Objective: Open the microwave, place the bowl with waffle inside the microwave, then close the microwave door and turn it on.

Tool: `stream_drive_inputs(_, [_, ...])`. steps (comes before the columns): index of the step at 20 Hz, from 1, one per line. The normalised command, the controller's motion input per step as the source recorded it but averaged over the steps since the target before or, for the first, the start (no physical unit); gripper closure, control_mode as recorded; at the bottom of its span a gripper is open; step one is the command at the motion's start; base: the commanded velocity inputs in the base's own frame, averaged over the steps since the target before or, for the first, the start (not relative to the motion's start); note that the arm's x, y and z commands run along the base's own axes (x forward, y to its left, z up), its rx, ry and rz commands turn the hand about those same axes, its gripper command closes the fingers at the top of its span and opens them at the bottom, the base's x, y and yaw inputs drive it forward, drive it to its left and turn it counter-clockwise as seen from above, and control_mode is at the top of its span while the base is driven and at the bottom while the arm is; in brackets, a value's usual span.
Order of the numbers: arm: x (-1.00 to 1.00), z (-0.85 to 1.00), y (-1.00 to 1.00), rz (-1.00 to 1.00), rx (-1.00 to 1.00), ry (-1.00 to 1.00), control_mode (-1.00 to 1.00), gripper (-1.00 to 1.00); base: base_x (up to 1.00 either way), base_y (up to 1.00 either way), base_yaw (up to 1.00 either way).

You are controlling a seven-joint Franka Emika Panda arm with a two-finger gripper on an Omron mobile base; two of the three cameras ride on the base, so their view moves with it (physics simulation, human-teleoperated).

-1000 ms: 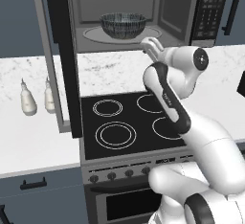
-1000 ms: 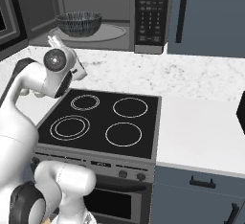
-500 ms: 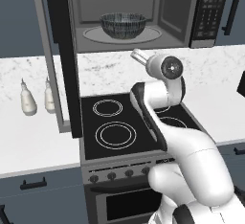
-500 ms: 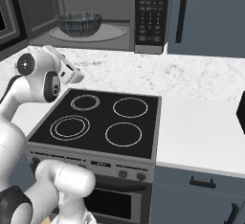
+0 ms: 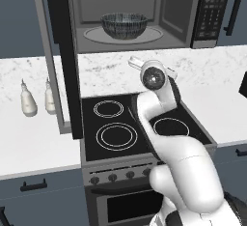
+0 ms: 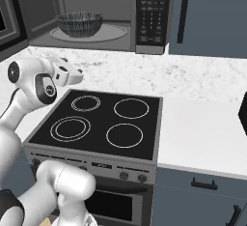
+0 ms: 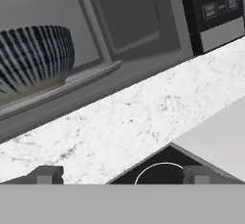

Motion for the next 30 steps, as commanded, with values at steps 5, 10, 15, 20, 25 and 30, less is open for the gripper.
stream_drive_inputs(5, [0.0, -0.06, 0.0, -0.21, -0.21, -0.16, -1.0, -1.0, 0.0, 0.0, 0.0])
stream_drive_inputs(10, [-0.01, -0.01, 0.11, -0.12, -0.2, -0.26, -1.0, -1.0, 0.0, 0.0, 0.0])
stream_drive_inputs(15, [-0.32, 0.0, 0.5, -0.02, -0.13, -0.22, -1.0, -1.0, 0.0, 0.0, 0.0])
stream_drive_inputs(20, [-0.39, 0.0, 0.59, 0.0, -0.08, -0.2, -1.0, -1.0, 0.0, 0.0, 0.0])
stream_drive_inputs(25, [-0.5, 0.0, 0.62, 0.0, -0.07, -0.13, -1.0, -1.0, 0.0, 0.0, 0.0])
stream_drive_inputs(30, [-0.52, 0.07, 0.73, 0.0, -0.06, -0.06, -1.0, -1.0, 0.0, 0.0, 0.0])
